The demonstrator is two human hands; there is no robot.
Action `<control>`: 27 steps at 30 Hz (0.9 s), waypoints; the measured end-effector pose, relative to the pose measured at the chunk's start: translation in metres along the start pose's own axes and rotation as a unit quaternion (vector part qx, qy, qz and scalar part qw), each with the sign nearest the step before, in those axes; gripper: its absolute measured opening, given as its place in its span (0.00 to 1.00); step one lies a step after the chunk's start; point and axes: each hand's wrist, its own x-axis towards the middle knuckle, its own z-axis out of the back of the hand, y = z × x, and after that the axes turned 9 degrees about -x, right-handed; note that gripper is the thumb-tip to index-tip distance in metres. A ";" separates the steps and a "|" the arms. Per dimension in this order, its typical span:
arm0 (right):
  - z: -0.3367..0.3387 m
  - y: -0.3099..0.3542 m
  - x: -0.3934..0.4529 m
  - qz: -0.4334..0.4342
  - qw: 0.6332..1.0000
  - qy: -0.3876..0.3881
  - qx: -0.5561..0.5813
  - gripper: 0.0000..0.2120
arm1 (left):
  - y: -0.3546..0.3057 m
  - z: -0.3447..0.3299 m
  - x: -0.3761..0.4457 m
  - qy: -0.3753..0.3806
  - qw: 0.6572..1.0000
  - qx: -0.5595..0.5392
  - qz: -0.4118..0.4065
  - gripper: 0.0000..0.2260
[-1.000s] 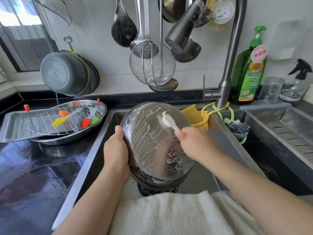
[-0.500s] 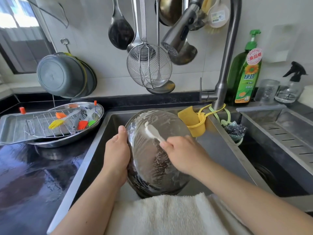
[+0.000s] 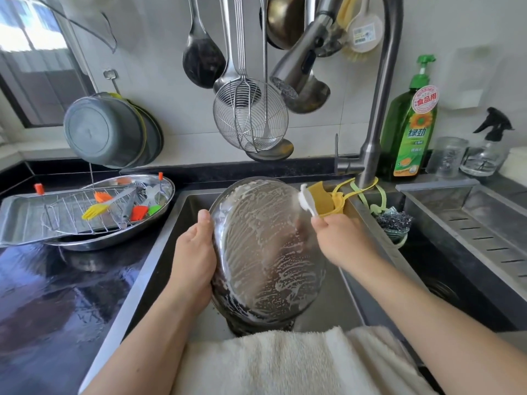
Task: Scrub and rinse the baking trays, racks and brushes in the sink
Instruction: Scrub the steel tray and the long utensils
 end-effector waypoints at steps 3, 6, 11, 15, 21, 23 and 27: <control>-0.012 0.007 -0.007 0.057 0.998 0.006 0.030 0.25 | 0.001 -0.001 0.000 0.018 1.000 0.008 -0.003 0.30; -0.004 -0.001 0.009 -0.003 0.999 0.012 0.032 0.25 | 0.000 0.000 -0.001 0.027 1.000 0.012 -0.008 0.30; -0.006 -0.003 -0.008 0.045 0.999 0.015 0.013 0.24 | 0.001 0.002 -0.001 0.027 1.000 0.014 -0.004 0.29; -0.004 0.001 0.001 0.033 0.999 0.036 0.011 0.24 | -0.001 0.002 0.001 0.007 1.000 -0.016 0.013 0.25; -0.010 -0.002 -0.010 0.097 0.994 0.040 0.014 0.24 | -0.003 0.006 0.002 0.008 0.999 -0.037 0.013 0.25; -0.007 -0.005 0.000 0.053 0.998 0.042 0.010 0.24 | -0.003 0.006 0.002 0.011 0.999 -0.036 0.015 0.25; -0.006 -0.007 0.005 0.035 0.999 0.024 0.019 0.25 | -0.003 0.004 0.000 0.013 0.999 -0.033 0.015 0.24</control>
